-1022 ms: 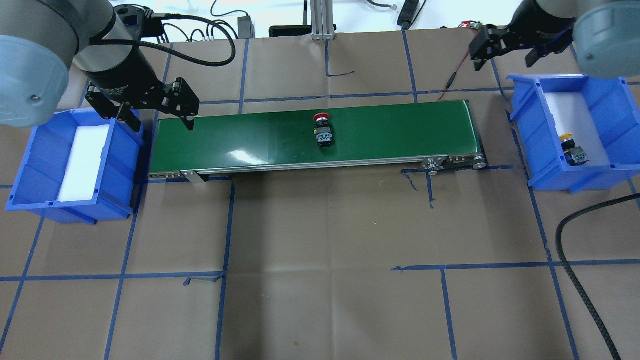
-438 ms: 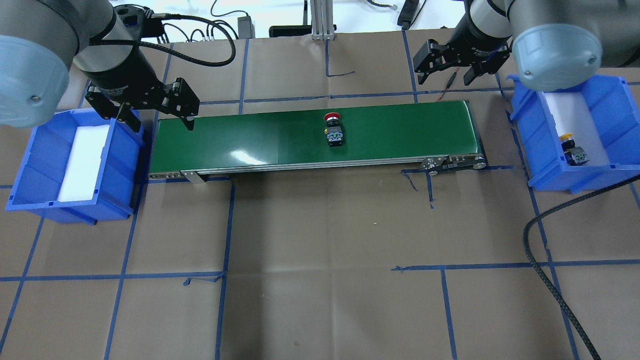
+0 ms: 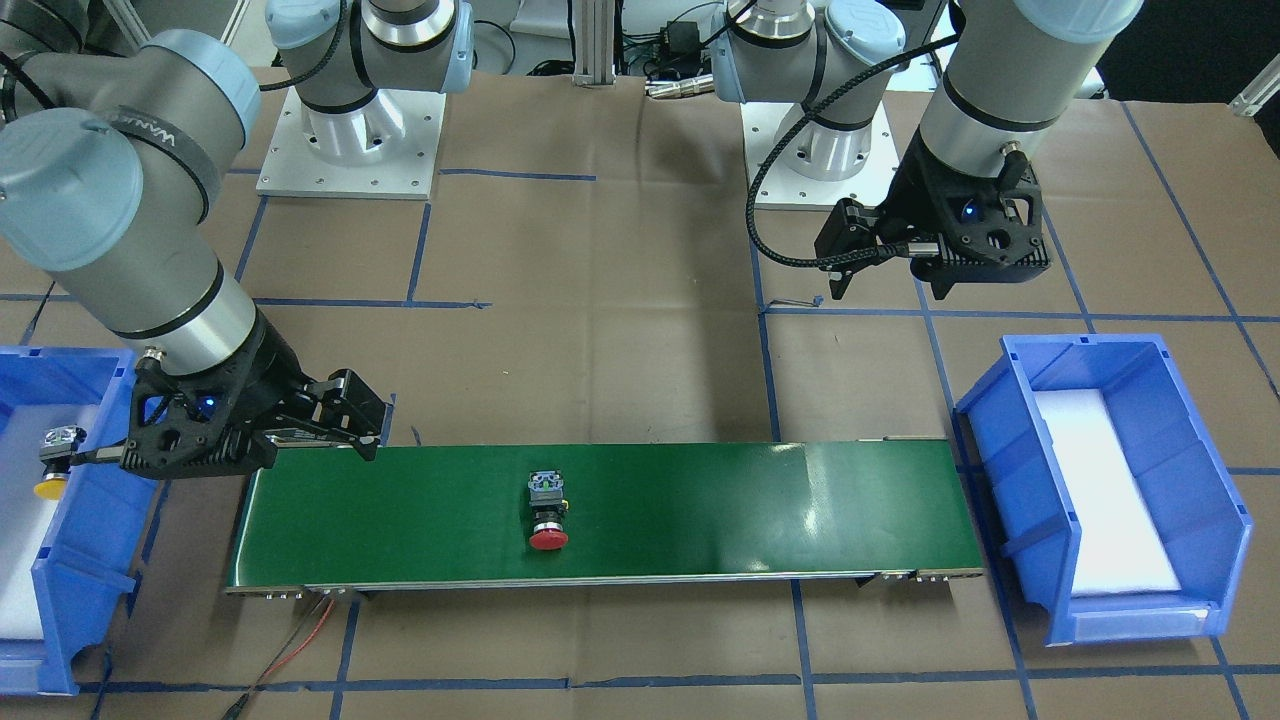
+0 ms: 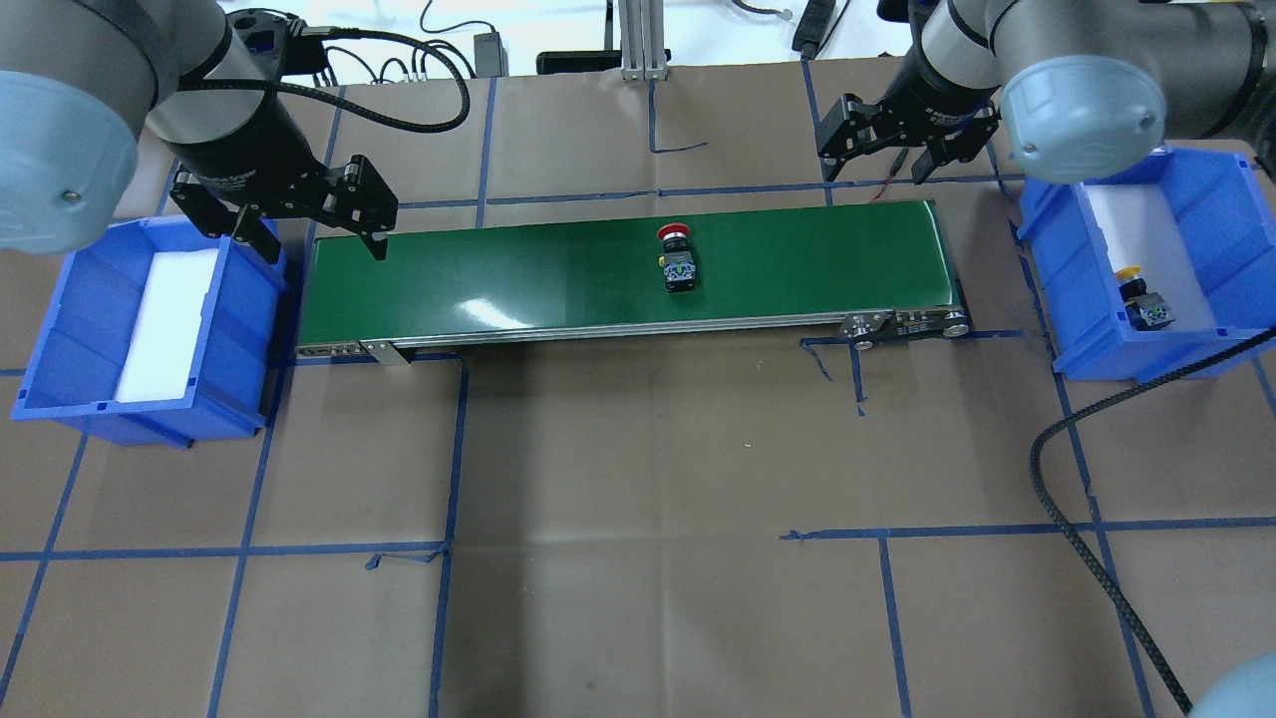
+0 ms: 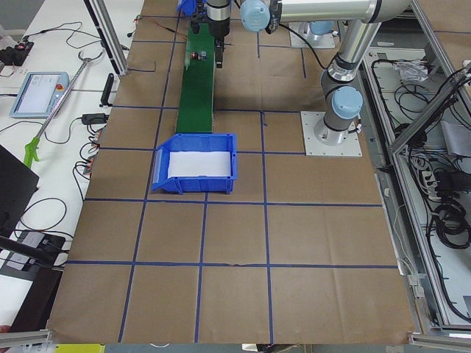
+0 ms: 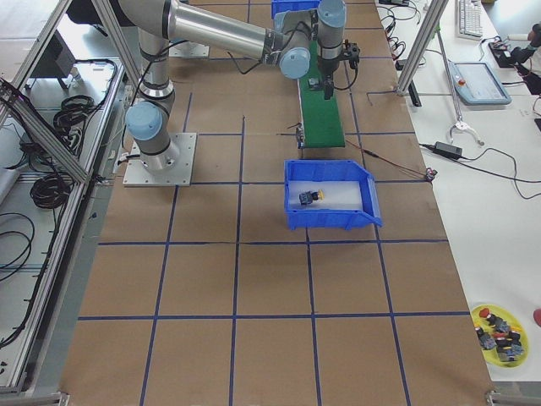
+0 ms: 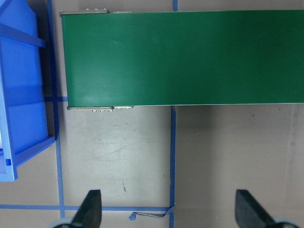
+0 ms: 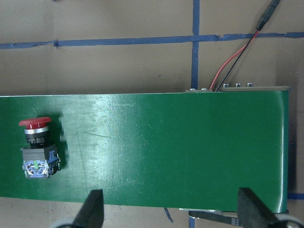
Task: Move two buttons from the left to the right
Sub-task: 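Move the right gripper back over the belt toward the red button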
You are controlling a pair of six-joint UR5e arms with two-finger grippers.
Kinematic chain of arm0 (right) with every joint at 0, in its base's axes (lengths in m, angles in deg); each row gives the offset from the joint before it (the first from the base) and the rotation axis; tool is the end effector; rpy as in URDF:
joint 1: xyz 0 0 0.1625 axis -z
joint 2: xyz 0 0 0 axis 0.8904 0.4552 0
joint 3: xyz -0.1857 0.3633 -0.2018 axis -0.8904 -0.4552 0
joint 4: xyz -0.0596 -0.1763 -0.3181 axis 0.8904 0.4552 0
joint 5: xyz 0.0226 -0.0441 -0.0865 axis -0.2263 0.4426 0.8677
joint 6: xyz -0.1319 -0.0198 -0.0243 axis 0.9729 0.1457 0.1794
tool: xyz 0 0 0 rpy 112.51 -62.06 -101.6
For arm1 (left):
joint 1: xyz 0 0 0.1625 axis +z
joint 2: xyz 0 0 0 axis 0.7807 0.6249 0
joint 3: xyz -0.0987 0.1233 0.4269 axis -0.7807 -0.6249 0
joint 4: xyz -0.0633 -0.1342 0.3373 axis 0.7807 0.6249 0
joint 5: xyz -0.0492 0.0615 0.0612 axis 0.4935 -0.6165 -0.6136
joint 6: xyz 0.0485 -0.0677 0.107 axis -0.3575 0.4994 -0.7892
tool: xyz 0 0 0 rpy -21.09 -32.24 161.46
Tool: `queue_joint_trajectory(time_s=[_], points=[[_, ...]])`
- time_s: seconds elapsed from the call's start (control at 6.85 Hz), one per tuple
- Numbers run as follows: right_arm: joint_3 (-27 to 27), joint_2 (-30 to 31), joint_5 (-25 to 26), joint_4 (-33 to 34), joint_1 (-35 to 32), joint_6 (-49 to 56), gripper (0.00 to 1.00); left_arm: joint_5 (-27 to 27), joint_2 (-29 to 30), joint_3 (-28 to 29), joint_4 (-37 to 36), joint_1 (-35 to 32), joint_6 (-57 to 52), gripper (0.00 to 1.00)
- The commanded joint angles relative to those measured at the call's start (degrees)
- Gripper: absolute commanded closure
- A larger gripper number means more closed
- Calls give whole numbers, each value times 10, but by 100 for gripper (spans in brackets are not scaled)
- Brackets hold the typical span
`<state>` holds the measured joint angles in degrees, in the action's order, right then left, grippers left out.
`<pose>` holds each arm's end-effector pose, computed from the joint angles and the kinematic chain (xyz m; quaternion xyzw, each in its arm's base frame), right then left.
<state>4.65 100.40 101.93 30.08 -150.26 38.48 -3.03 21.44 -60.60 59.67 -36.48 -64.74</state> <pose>0.1284 -0.5741 0.3803 -0.0045 0.9954 -0.0560 0.0778 -0.1131 -0.4576 0.4649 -0.0016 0.9999 -0.0034 0.0101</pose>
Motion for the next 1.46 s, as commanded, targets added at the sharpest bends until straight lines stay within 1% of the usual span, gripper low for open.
queue_joint_trajectory(time_s=[0.0, 0.15, 0.29, 0.44, 0.73, 0.88, 1.31], points=[[-2, -14, -1, 1, 0, -1, 0, 0, 0, 0, 0, 0, 0, 0], [-3, -20, -3, 2, 0, -1, 1, 0, 0, 0, 1, 0, 0, 0], [-3, -25, -35, 10, 0, -2, 1, 0, 0, 0, 1, 0, 0, 0], [-4, -34, -49, 13, 1, -3, 2, 0, 0, 1, 1, 0, 0, 0], [-5, -43, -48, 26, 0, -6, 4, 0, 0, 1, 1, 0, 0, 0], [-4, -46, -48, 29, 0, -7, 6, 0, 0, 1, 0, 0, 0, 0], [-2, -49, -47, 29, 0, -8, 5, 1, 1, 1, 1, 0, 0, 0]])
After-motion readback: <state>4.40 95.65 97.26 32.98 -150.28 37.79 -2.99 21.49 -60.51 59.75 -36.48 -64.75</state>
